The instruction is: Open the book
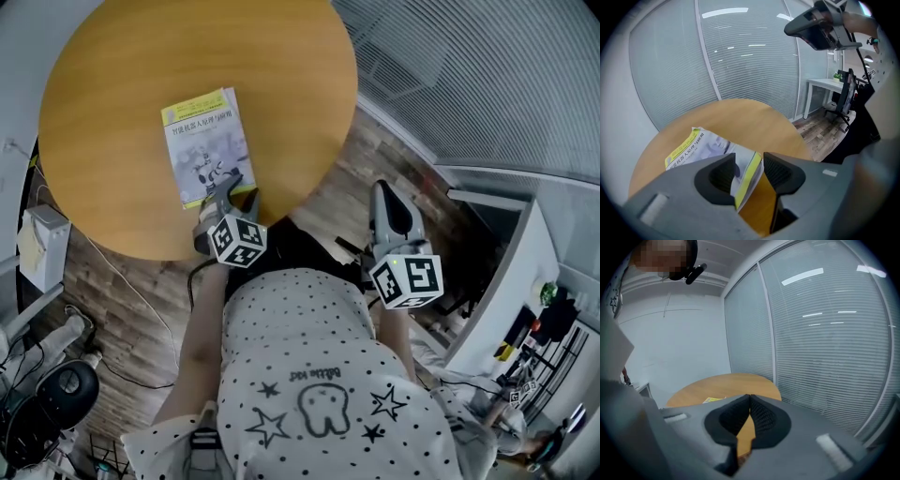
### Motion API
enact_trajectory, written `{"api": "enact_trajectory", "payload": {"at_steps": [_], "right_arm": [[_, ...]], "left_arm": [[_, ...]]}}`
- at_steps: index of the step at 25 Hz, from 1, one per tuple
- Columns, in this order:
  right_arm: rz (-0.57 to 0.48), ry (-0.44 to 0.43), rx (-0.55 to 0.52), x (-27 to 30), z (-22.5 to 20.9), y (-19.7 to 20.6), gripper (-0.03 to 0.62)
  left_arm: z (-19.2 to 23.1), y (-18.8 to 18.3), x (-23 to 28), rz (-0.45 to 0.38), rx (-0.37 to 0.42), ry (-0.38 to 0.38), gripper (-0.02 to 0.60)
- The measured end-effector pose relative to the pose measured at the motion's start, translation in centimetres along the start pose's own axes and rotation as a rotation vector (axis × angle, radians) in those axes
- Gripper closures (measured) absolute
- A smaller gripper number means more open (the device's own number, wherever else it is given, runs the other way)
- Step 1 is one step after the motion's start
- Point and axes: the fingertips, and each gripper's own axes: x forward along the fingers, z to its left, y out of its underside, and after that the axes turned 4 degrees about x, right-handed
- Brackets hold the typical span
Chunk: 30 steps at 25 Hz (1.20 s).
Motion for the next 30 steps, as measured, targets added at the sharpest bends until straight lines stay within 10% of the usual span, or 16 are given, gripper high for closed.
{"api": "enact_trajectory", "payload": {"at_steps": [16,30], "right_arm": [[-0.010,-0.011,-0.003,-0.1,0.2,-0.2,0.591],[-0.014,-0.017,-0.009,-0.3,0.5,-0.4,0.591]], "left_arm": [[-0.2,0.0,0.4,0.034,0.011,-0.049,0.477],[-0.8,1.1,1.0,0.071,0.045,0.004,0.434]]}}
